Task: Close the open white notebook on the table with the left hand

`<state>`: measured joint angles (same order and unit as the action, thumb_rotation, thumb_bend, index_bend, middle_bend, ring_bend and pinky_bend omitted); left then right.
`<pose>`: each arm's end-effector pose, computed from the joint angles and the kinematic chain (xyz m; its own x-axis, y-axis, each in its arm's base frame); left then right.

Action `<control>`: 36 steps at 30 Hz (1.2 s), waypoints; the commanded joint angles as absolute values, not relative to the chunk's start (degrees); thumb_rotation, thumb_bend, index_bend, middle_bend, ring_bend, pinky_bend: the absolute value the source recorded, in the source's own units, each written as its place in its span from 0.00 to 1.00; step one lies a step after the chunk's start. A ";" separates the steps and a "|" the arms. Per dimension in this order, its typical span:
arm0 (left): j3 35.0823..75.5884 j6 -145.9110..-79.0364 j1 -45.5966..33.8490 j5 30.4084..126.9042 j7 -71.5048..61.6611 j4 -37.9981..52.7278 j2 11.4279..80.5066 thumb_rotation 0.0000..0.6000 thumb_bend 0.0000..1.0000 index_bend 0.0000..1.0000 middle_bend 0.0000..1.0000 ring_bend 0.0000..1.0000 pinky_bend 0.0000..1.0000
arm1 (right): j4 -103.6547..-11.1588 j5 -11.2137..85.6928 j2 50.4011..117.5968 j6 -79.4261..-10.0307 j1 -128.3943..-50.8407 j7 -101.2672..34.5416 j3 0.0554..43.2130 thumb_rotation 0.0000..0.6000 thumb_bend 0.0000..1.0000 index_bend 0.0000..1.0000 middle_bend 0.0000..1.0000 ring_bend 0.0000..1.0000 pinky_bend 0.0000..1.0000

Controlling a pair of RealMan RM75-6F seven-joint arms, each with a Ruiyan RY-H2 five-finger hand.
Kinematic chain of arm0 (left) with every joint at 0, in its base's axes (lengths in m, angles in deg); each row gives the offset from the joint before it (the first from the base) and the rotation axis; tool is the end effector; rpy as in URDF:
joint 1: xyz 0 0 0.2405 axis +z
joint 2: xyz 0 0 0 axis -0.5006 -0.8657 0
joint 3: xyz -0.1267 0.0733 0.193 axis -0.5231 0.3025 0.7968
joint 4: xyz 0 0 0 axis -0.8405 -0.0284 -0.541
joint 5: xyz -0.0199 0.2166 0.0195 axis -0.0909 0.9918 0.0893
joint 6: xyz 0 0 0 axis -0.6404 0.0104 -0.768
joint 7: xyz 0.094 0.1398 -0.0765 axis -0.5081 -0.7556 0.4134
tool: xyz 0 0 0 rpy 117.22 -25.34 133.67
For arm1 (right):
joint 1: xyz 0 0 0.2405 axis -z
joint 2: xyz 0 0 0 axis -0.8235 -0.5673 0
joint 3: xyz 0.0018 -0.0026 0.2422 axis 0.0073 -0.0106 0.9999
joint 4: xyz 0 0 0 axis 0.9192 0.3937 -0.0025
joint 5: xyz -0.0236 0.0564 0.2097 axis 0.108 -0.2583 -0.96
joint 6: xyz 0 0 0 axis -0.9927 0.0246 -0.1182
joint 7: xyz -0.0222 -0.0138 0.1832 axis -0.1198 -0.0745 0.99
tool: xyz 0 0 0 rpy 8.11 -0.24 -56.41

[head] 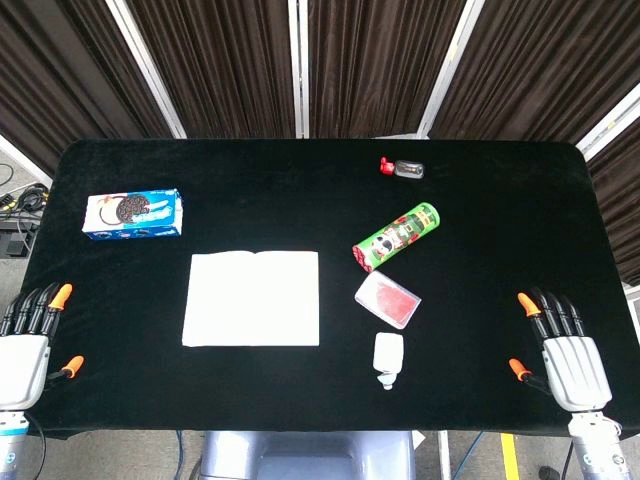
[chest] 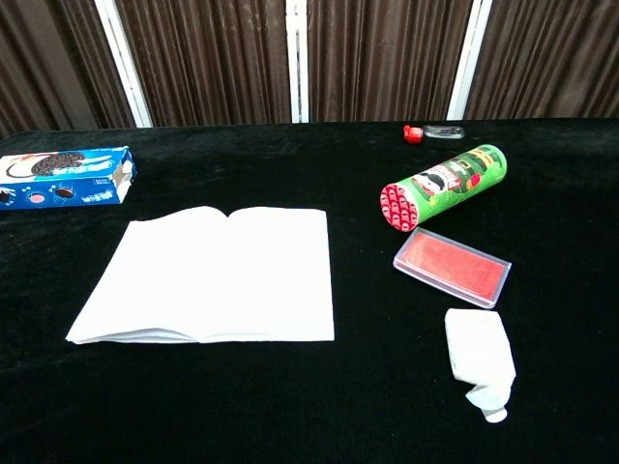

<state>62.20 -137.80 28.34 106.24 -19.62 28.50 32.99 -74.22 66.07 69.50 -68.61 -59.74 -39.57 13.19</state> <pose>-0.2856 0.1987 0.1169 0.5181 -0.0257 0.8550 0.8552 -0.0005 -0.5183 -0.2808 -0.2136 0.1204 0.4202 0.0283 0.9070 -0.9019 -0.0967 0.4209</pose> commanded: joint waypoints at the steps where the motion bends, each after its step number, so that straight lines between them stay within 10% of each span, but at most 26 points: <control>1: 62.21 -137.77 28.30 106.28 -19.67 28.49 33.03 1.00 0.17 0.00 0.00 0.00 0.00 | -74.42 65.96 69.34 -68.51 -59.77 -39.53 13.24 1.00 0.09 0.00 0.00 0.00 0.00; 36: 63.11 -124.78 20.96 106.46 -32.84 29.54 42.11 1.00 0.18 0.00 0.00 0.00 0.00 | -75.53 65.64 69.02 -67.42 -59.77 -39.57 12.93 1.00 0.09 0.00 0.00 0.00 0.00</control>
